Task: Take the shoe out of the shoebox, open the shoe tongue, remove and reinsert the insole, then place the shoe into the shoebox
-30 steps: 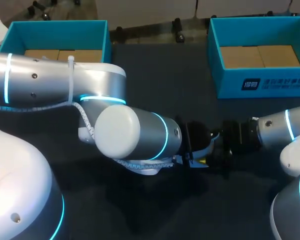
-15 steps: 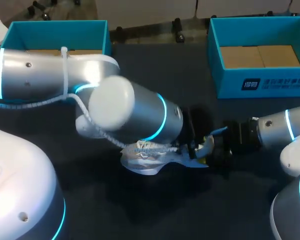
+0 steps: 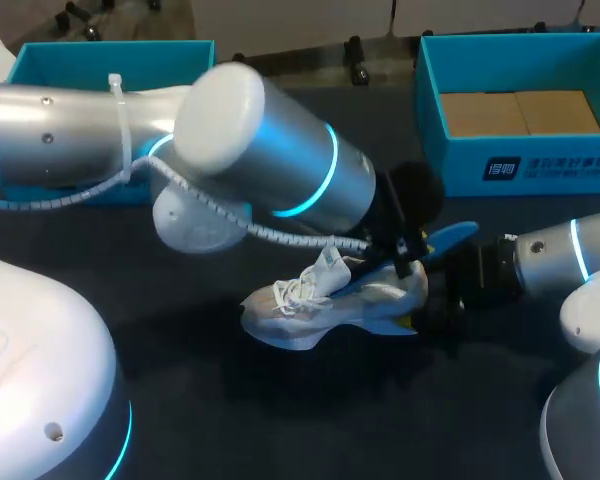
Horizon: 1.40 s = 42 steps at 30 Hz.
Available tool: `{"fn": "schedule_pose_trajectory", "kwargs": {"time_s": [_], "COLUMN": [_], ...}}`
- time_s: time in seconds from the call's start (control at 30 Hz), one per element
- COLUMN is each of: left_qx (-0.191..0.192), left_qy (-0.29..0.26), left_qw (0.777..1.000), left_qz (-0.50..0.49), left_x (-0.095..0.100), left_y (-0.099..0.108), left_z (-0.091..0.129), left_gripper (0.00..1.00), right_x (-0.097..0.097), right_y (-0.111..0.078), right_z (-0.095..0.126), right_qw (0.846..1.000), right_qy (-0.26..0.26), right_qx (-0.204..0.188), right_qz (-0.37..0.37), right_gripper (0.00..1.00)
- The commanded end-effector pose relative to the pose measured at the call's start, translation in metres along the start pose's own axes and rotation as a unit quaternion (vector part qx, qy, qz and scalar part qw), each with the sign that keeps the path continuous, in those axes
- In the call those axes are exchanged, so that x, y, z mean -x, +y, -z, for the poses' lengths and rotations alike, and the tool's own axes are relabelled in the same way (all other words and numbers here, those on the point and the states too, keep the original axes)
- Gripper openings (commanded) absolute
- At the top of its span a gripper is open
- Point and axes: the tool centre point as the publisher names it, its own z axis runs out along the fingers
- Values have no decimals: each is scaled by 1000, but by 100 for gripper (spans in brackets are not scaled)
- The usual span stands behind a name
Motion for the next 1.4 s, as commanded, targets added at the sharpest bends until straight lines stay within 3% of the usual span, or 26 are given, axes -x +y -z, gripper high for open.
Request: {"fn": "schedule_pose_trajectory", "kwargs": {"time_s": [0.03,0.23,0.5,0.97,1.4], "left_qx": [9,-6,-24,-97,-183], "left_qy": [28,61,58,108,151], "left_qw": [1000,997,996,980,952], "left_qz": [6,37,61,133,191], "left_x": [4,3,2,-10,-18], "left_y": [-13,-33,-53,-101,-138], "left_z": [13,29,46,83,123], "left_gripper": [0,0,0,0,0], "right_x": [0,0,0,0,0], "right_y": [-1,-1,-1,-1,-1], "right_z": [-2,-2,-2,-2,-2], "right_qw": [1000,1000,1000,1000,1000], "right_qy": [-1,-1,-1,-1,-1], "right_qx": [-1,-1,-1,-1,-1], "right_qz": [0,0,0,0,0], "right_gripper": [0,0,0,0,0]}}
